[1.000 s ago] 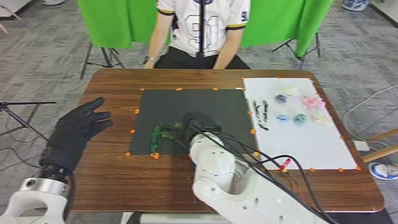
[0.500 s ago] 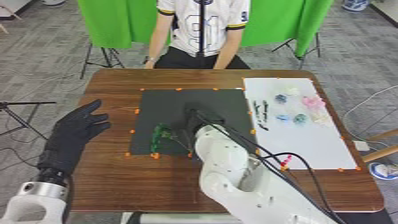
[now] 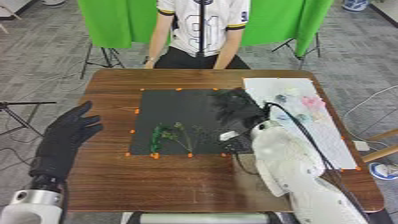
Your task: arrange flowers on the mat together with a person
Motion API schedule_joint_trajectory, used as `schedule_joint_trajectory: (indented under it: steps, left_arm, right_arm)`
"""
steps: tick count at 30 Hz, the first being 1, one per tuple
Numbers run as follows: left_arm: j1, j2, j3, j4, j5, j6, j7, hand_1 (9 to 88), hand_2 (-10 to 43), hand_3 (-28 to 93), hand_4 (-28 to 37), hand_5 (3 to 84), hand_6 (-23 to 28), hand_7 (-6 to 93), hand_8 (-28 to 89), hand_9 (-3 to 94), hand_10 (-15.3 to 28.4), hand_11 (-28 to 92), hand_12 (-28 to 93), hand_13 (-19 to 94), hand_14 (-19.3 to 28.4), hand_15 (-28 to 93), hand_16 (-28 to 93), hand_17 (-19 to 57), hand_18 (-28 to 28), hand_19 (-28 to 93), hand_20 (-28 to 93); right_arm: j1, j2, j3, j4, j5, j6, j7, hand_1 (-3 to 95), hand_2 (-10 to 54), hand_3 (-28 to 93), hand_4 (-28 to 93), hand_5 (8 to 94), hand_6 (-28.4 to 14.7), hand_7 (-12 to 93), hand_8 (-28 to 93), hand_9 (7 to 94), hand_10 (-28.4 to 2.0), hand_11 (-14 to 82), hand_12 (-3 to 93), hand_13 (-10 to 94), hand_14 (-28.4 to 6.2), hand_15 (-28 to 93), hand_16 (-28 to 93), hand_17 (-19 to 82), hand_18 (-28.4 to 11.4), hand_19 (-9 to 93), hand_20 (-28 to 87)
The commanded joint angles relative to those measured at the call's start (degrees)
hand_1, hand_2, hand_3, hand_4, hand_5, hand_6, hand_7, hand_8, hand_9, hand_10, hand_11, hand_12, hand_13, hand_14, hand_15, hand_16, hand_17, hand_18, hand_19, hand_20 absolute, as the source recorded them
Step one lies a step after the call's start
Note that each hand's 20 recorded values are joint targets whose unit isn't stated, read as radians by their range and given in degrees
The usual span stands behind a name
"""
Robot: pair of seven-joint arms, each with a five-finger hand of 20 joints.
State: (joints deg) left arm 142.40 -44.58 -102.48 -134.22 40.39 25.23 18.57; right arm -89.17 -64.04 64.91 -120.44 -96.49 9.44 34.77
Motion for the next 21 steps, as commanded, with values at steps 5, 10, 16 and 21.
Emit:
schedule_joint_trajectory:
  steps: [5, 10, 16, 21]
  left_arm:
    - [2.3, -1.84, -1.86, -0.04, -0.81, 2.23, 2.71, 22.1, 6.1, 80, -28.0, 33.6, 7.3, 16.6, -12, 30.5, 18.5, 32, 9, 21, 24.7, 60, -13, -8.0, 22.3, 55, 7]
    - [2.4, -2.53, -1.97, 0.14, -0.99, 1.73, 2.51, 21.6, 5.8, 80, -28.2, 33.0, 6.5, 15.9, -12, 28.9, 18.0, 30, 9, 17, 22.9, 58, -13, -8.8, 21.7, 53, 7]
    - [3.3, -3.01, -2.43, 0.13, -0.97, 1.56, 2.39, 21.6, 5.9, 80, -28.2, 32.6, 6.2, 16.1, -11, 29.7, 18.5, 32, 10, 18, 23.6, 59, -12, -8.9, 21.8, 53, 8]
    - [2.6, -2.93, -1.51, 0.46, -0.83, 0.96, 1.81, 21.6, 5.8, 80, -28.3, 32.4, 6.1, 16.1, -12, 30.0, 18.3, 32, 10, 19, 24.1, 59, -12, -8.8, 21.8, 53, 9]
  right_arm:
    - [-17.0, 4.3, 18.7, -0.7, 36.5, 7.2, -27.2, 17.4, 13.1, 70, -24, 52.4, -4.5, 13, -11, 51.0, -21.5, 19.9, 15.1, 43, -23.2, 58, 6, 10, -24.9, 58, 11]
    - [-21.6, 5.0, 20.3, -0.7, 42.6, 8.3, -31.4, 16.2, 12.3, 72, -25, 49.7, -3.4, 13, -11, 48.6, -20.2, 17.3, 14.8, 42, -22.9, 56, 7, 9, -25.3, 53, 13]
    - [-23.8, 3.8, 21.7, -0.7, 45.1, 7.3, -33.9, 14.9, 11.8, 73, -25, 47.5, -2.5, 13, -11, 47.5, -19.5, 16.0, 14.7, 40, -23.4, 53, 7, 8, -25.8, 52, 14]
    - [-23.9, 4.0, 22.1, -1.2, 44.9, 7.9, -34.8, 14.3, 11.6, 74, -25, 47.2, -2.3, 13, -11, 47.4, -19.4, 15.7, 14.8, 40, -23.5, 52, 8, 7, -25.9, 51, 15]
